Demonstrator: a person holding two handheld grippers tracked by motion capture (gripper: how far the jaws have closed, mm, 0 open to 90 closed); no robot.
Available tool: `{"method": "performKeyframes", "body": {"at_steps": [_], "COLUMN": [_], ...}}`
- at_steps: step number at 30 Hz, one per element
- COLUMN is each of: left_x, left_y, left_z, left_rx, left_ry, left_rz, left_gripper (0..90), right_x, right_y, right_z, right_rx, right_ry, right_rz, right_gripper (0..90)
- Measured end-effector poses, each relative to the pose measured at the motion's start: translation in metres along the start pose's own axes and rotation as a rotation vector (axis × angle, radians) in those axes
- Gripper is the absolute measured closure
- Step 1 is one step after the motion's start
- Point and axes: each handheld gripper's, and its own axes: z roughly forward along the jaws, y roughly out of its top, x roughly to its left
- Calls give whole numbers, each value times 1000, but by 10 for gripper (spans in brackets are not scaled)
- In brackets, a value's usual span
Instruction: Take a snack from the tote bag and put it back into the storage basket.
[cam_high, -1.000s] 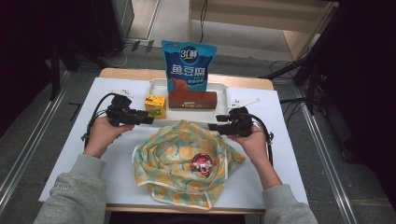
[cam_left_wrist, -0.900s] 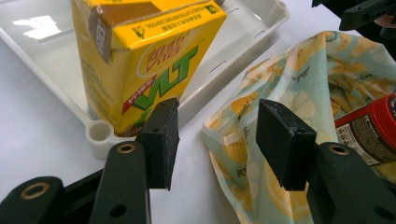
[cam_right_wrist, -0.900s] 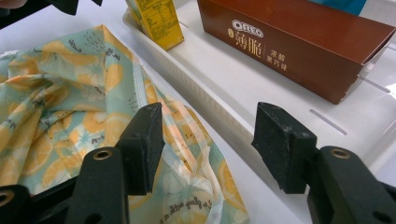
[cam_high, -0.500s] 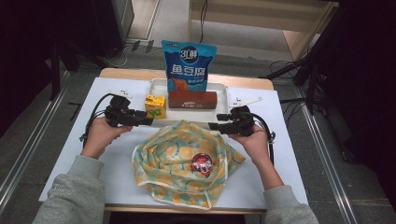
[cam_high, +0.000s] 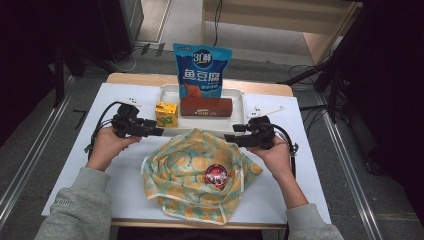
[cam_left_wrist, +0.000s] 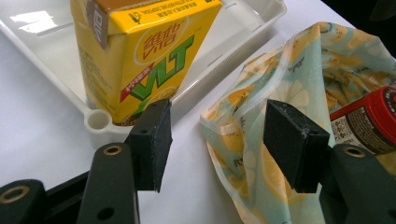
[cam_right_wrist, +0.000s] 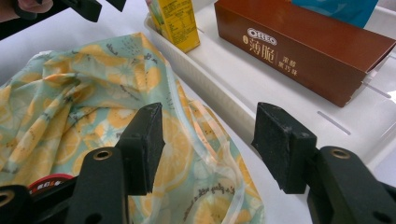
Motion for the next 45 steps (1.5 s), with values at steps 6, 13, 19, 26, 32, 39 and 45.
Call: {"method": "performKeyframes", "body": {"at_steps": [6, 13, 19, 26, 32, 39, 45], "left_x": [-2, -1, 1, 2, 2, 2, 4], "left_y": [-2, -2, -3, -4, -3, -3, -3], "left_z": [0, -2, -4, -5, -5, -5, -6], "left_rx": [-7, -13, -24, -16, -21, -29, -31], "left_ry": [-17, -9, -5, -4, -2, -2, -5], "left_rz": [15, 6, 5, 1, 4, 8, 1], "left_gripper": [366, 356, 354, 353, 353, 353, 352], "right_x": [5, 15, 25, 36, 43, 52, 60], "right_y": [-3, -7, -11, -13, -17, -22, -25], "right_z": [-4, -11, -14, -15, -15, -13, -10], "right_rx": [15, 15, 18, 25, 26, 36, 44], "right_ry": [4, 18, 39, 51, 63, 71, 84], "right_rz": [12, -6, -21, -45, -56, -71, -82], "right_gripper": [445, 443, 443, 443, 442, 439, 429]}}
